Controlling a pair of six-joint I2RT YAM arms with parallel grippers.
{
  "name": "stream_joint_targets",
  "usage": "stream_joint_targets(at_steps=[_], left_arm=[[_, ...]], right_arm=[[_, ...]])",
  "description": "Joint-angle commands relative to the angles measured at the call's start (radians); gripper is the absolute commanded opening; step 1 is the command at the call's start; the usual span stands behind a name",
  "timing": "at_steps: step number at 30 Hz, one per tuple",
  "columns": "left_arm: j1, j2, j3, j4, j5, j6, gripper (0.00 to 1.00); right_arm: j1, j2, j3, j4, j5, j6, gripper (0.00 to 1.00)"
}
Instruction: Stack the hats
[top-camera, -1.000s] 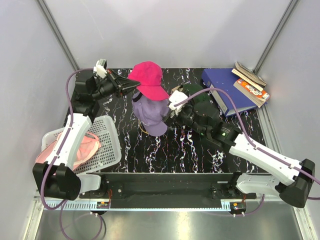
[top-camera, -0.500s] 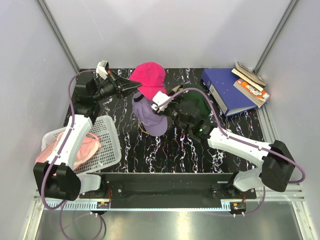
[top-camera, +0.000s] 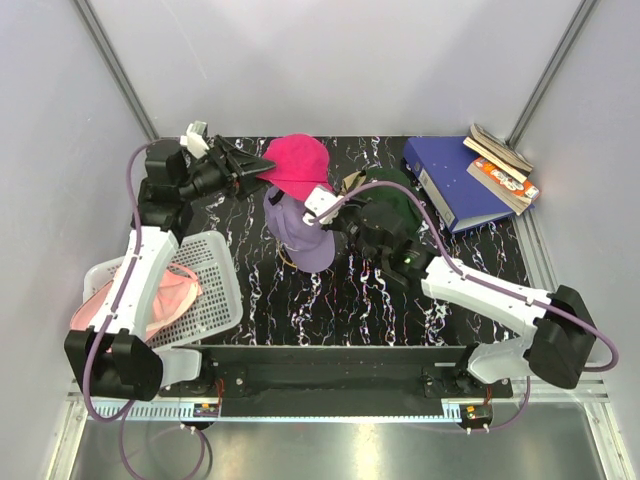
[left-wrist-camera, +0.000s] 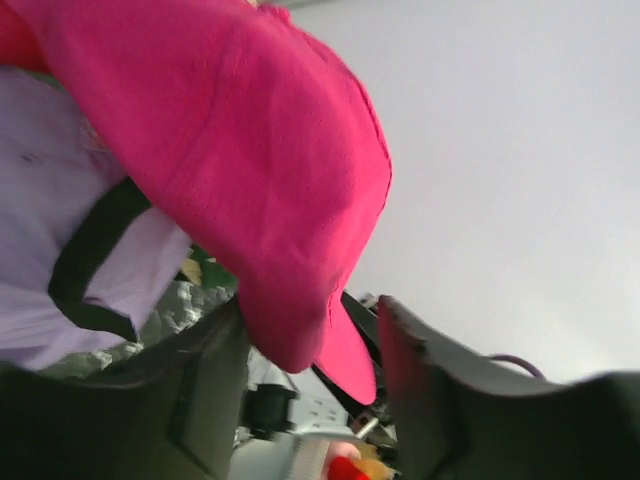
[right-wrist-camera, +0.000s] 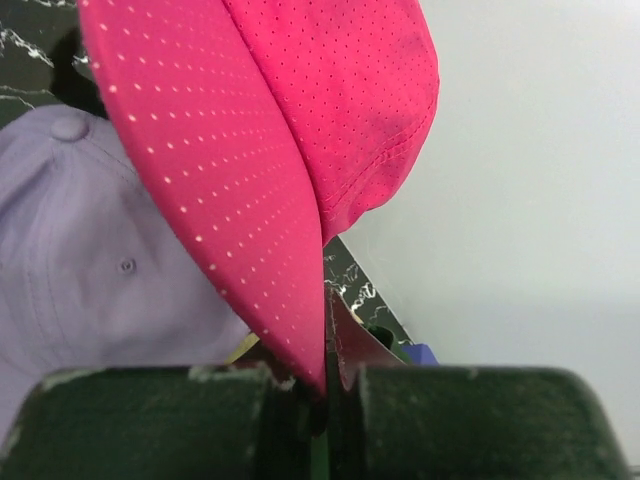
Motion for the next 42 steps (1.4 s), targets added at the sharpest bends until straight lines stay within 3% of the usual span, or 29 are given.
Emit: stream_joint_targets(at_steps=[1, 2, 4, 9, 18, 26, 42], left_arm=[[0.017, -0.005, 0.101, -0.166, -0.125, 0.215, 0.65], [0.02, 0.0, 0.119, -0.18, -0.142, 0.232, 0.73], [0.021, 0.006, 0.137, -0.214, -0.186, 0.272, 0.77], [0.035, 0.006, 0.208, -0.293, -0.312, 0.338, 0.82], [0.04, -0.015, 0.197, -0.235, -0.322, 0.312, 0.86], [0.057, -0.014, 0.182, -0.243, -0.297, 0.321, 0.88], [0.08, 0.031, 0.208, -0.26, -0.254, 0.369, 0.89]], right_arm=[[0.011, -0.023, 0.057, -0.029, 0.045, -0.073, 0.0], [0.011, -0.008, 0.094, -0.052, 0.092, -0.075, 0.0], [0.011, 0.043, 0.138, -0.069, 0.139, -0.078, 0.0], [0.012, 0.109, 0.223, -0.037, 0.206, -0.124, 0.0], [0.023, 0.224, 0.327, -0.02, 0.249, -0.173, 0.0], [0.101, 0.184, 0.206, -0.026, 0.284, -0.338, 0.0], [0.195, 0.126, 0.097, -0.132, 0.413, -0.429, 0.0]])
